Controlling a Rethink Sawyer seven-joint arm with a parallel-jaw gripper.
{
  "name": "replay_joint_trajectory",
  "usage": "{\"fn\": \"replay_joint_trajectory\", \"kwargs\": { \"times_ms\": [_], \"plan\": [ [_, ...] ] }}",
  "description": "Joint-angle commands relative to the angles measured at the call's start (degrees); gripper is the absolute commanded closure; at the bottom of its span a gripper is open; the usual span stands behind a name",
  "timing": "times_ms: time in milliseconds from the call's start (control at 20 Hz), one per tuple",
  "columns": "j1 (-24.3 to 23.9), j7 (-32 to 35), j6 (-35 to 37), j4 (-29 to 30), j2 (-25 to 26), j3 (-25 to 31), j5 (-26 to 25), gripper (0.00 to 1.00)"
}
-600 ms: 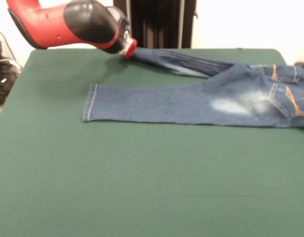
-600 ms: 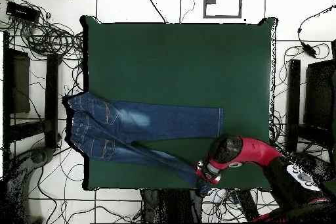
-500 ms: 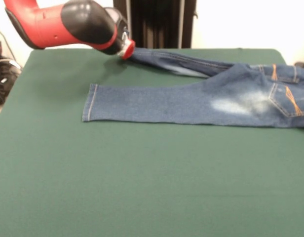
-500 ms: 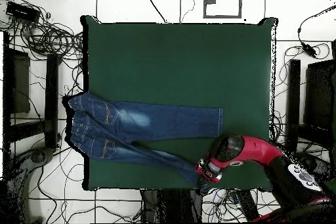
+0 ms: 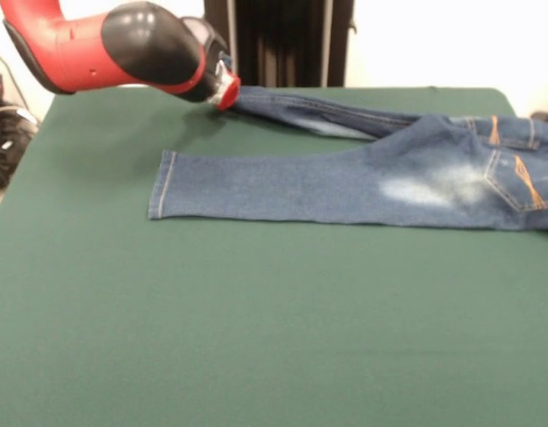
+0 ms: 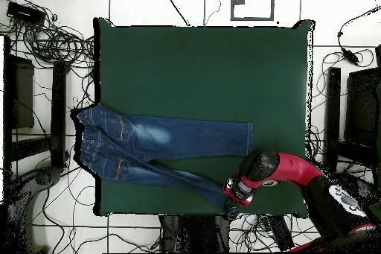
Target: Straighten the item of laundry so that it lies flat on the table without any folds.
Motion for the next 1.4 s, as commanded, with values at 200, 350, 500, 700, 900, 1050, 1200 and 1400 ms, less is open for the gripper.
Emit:
{"fn": "replay_joint_trajectory", "kwargs": {
  "times_ms": [200,350,500,700,900,1050,1200,1400],
  "plan": [
    [2.0,-21.5,-2.8,-12.2,2.0,6.9,-4.5,1.0],
    [2.4,-23.6,-1.9,-13.1,0.6,7.1,-6.2,1.0],
    [2.5,-24.7,0.9,-12.8,-0.6,6.9,-6.1,1.0],
    [2.5,-26.9,3.4,-13.5,-1.0,7.4,-6.5,1.0],
    [2.7,-29.6,6.8,-13.9,-3.2,7.5,-6.4,1.0],
    [3.3,-30.4,7.7,-13.2,-6.6,7.4,-6.2,1.0],
    [4.4,-30.7,6.9,-14.2,-7.7,7.0,-6.5,1.0],
    [5.1,-29.9,3.4,-14.1,-8.2,6.3,-6.6,1.0]
  ]
}}
